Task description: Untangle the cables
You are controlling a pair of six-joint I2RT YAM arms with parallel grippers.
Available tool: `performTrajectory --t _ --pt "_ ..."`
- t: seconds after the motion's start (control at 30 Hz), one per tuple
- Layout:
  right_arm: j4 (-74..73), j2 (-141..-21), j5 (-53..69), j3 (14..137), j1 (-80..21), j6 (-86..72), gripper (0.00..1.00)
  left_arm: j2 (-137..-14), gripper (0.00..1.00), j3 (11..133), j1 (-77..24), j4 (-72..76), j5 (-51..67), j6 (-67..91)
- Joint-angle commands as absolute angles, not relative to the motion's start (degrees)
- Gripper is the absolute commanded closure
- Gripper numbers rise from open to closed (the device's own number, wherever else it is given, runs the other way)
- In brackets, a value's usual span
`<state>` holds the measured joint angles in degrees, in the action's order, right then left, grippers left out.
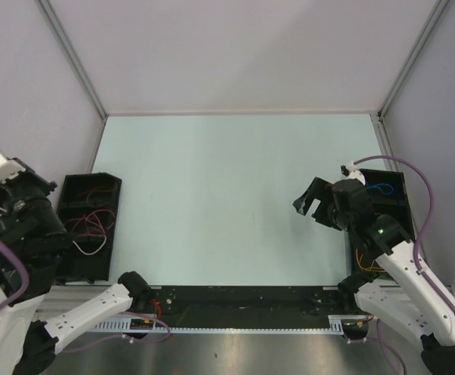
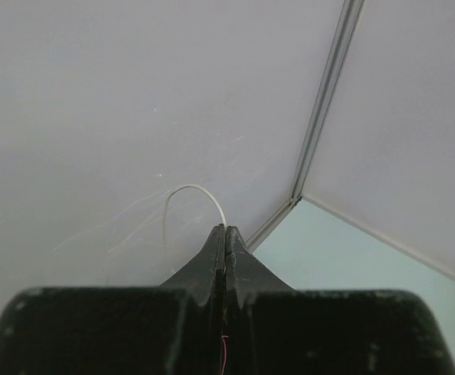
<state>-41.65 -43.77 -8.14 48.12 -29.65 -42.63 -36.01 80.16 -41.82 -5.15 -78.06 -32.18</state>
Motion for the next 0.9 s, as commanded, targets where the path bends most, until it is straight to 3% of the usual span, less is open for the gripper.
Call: performTrajectory --t 0.0,0.33,0.43,0.47,0.5,0.53,0.67,0.73,0.87 --pt "-40.43 -44.21 -8.97 50.27 -30.41 -42.8 0.0 -38.32 1.0 78.22 -41.31 -1.59 -82.79 -37.18" --pt "-40.52 -44.38 -9.05 50.27 -30.85 -42.63 0.0 -41.39 1.0 73.04 -41.22 -13.53 -85.44 -30.06" --pt "-40.25 -44.56 -9.14 50.27 -31.2 -42.8 0.0 -44.98 1.0 73.91 -41.13 -26.67 -80.1 -22.62" --pt "-40.17 -44.73 -9.23 50.27 -31.46 -42.72 0.0 -46.48 1.0 76.96 -39.74 -38.46 -78.24 -18.59" --pt "-40.17 -44.74 -9.4 50.27 -31.55 -42.71 0.0 -48.23 1.0 79.43 -37.38 -45.8 -75.26 -8.02" --pt "-40.08 -45.0 -9.4 50.27 -31.55 -42.63 0.0 -50.17 1.0 80.76 -35.0 -49.88 -67.84 -6.87" --pt "-39.99 -45.09 -9.4 50.36 -31.9 -43.06 0.0 -54.2 1.0 85.48 -24.48 -58.13 -56.91 2.6" --pt "-39.99 -45.0 -9.58 50.27 -32.17 -43.07 0.0 -55.02 1.0 87.44 -20.67 -58.88 -51.62 7.54" --pt "-39.82 -44.91 -9.4 50.27 -32.34 -42.36 0.0 -52.84 1.0 86.94 -3.83 -58.89 -41.41 14.14"
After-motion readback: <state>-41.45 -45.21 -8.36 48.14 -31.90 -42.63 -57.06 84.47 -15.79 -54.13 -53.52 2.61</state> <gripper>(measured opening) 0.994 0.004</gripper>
